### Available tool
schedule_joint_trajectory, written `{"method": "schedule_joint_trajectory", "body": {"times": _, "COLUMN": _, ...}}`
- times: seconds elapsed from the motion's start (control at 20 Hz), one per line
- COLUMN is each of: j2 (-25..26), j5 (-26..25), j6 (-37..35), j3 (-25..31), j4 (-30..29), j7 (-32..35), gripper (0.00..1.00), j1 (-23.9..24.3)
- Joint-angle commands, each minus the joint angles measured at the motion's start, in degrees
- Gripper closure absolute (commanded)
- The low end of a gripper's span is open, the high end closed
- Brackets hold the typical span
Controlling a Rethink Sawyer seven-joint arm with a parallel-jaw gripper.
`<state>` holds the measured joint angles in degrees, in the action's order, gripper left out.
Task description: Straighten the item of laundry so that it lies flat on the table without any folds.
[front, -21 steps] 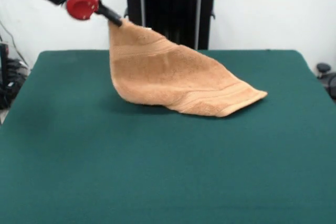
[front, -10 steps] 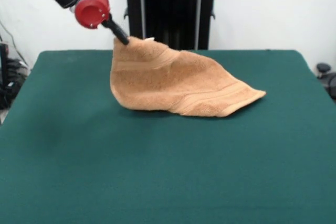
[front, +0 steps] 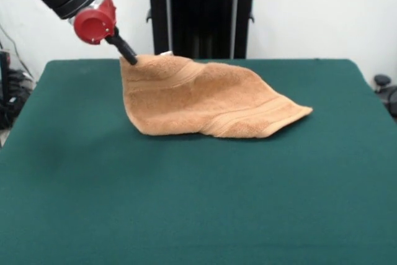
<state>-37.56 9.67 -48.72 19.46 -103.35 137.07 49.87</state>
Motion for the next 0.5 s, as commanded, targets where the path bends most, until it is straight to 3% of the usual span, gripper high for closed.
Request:
{"method": "schedule_joint_trajectory", "body": {"times": 0.05, "j2": 6.8, "j5": -4.1, "j6": 3.5, "j3": 7.4, "j4": 6.3, "j7": -11.6, "gripper": 1.0, "j1": -1.9}}
{"method": "schedule_joint_trajectory", "body": {"times": 0.25, "j2": 10.1, "j5": -6.2, "j6": 4.1, "j3": 8.2, "j4": 10.2, "j7": -12.9, "gripper": 1.0, "j1": -1.6}}
{"method": "schedule_joint_trajectory", "body": {"times": 0.5, "j2": 10.3, "j5": -8.6, "j6": -0.3, "j3": 8.3, "j4": 13.9, "j7": -11.9, "gripper": 1.0, "j1": -2.3}}
